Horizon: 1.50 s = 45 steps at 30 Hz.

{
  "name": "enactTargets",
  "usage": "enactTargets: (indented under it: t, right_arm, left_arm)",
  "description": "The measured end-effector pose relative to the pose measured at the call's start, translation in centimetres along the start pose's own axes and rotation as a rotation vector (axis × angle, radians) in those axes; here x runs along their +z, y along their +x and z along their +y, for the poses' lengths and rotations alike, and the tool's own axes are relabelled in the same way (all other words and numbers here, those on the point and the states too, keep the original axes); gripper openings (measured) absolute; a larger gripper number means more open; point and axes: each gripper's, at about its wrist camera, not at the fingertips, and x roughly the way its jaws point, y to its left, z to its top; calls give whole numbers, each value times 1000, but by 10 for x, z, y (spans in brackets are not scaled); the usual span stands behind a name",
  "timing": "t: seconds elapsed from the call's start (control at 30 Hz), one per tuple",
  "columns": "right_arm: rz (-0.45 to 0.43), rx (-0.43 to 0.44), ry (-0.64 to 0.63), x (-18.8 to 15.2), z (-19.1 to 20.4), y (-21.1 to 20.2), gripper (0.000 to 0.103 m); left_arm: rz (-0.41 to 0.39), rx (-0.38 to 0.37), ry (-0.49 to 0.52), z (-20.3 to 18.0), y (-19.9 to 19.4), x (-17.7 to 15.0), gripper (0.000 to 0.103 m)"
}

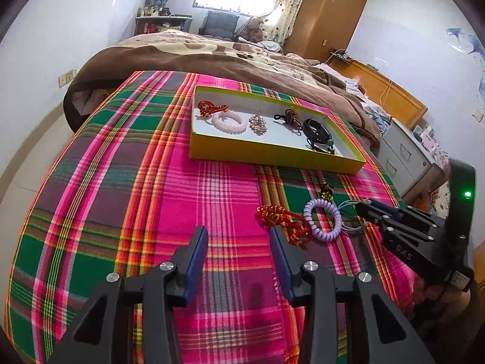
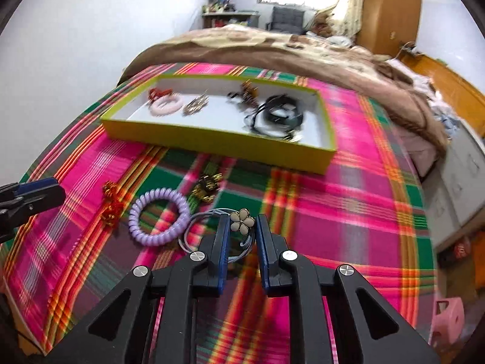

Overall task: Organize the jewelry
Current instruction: 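Grasp the red knotted ornament with the left tool while the right tool grasps the grey flower hair tie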

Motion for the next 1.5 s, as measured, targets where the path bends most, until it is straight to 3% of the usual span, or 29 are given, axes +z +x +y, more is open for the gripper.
enactTargets:
  t: [0.1,0.23,0.43,0.57,0.67,0.77,1.07,1.23,1.4,1.5]
  right_arm:
    - [-30,-37,34,-1,-10,-10,17]
    - [-44,-15,74,-3,-22,-20,17]
    - [-50,-6,93,-10,-30,-26,17]
    - [-49,5,105,-12,-34,-24,17]
    - [-49,14,107,-13,-33,-23,17]
    - [-58,22,107,-13,-33,-25,17]
    - [-61,41,108,-15,-32,-26,17]
    - [-61,46,102,-15,-28,-27,17]
    - [-65,50,99,-14,-24,-28,17]
    - [-63,50,98,-15,-23,-28,17]
  left_arm:
    - [2,0,8,-5,5,2,42]
    - [34,-20,20,-14,18,6,43]
    - [31,-53,-54,-24,32,18,47]
    - [28,32,7,-41,41,21,47]
    - [64,33,14,-47,52,20,47]
    - [75,111,79,-55,57,15,47]
    - [98,192,165,-55,47,0,47]
    - [90,192,137,-41,37,-4,47]
    - [76,134,111,-39,38,-1,47]
    - [67,161,116,-43,43,3,47]
